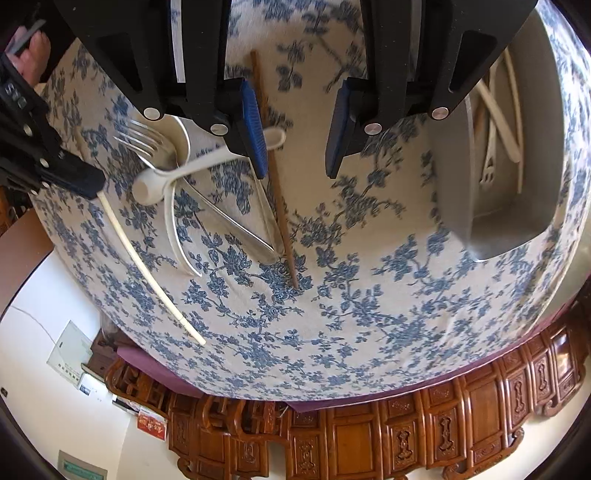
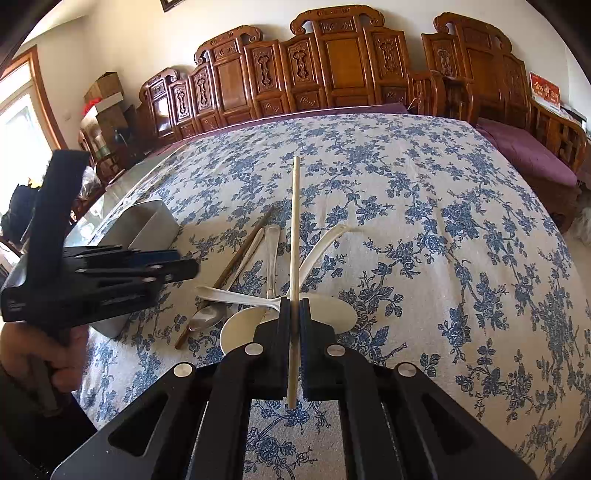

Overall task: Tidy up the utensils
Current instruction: 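Grasp a dark brown chopstick with the left tool while the right tool holds its chopstick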

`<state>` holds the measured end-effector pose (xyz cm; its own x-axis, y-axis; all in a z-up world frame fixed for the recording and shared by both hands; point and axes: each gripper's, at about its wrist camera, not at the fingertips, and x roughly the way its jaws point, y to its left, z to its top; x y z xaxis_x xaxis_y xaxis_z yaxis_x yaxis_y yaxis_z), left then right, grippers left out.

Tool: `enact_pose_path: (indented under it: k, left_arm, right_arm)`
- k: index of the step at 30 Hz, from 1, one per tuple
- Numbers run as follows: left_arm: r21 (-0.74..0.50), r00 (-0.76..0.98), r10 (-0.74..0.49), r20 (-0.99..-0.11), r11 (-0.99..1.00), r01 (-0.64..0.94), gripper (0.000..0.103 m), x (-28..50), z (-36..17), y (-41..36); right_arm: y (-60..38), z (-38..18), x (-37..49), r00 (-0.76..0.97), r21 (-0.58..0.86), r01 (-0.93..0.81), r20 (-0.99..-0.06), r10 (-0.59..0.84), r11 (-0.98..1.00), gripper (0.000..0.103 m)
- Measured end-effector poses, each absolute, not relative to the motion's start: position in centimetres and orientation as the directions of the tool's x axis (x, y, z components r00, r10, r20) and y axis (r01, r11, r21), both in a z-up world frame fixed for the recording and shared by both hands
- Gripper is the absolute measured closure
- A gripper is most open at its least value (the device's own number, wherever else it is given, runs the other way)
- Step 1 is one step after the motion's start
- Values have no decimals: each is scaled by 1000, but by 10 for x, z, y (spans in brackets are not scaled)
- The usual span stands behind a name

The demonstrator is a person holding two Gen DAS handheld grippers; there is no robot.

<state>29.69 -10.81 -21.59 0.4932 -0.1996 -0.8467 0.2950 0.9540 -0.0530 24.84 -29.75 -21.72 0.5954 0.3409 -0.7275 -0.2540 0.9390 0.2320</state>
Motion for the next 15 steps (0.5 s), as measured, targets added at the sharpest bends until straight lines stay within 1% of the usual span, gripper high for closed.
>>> enact_pose_path:
  k: [2,6,11,13,14,15]
  left_arm:
    - [-53,485,-199,-852,953,299,74,302,-221,-112]
    - [-48,464,-189,-866,953,298,80,308,-235,-118]
    - [-44,465,-180,-866,956,289,81,313,-238,-120]
    - [-31,467,-169,-868,957,288,83,316,-238,-121]
    - [-25,469,-163,-868,958,287,87,317,-239,-121]
    - [-18,470,-155,-869,959,283,98,319,-239,-121]
  right_arm:
    - [-297,-218,249,592,238,-256,-728,346,937,97]
    - [-294,-219,250,586,247,-261,-728,356,933,97]
    - [-291,-219,250,581,251,-266,-728,363,931,97]
    - [-290,-220,251,579,250,-267,-730,363,930,97]
    - [-289,-220,251,579,250,-268,-730,363,930,97]
    - [-288,-220,251,579,249,-270,-730,364,930,97]
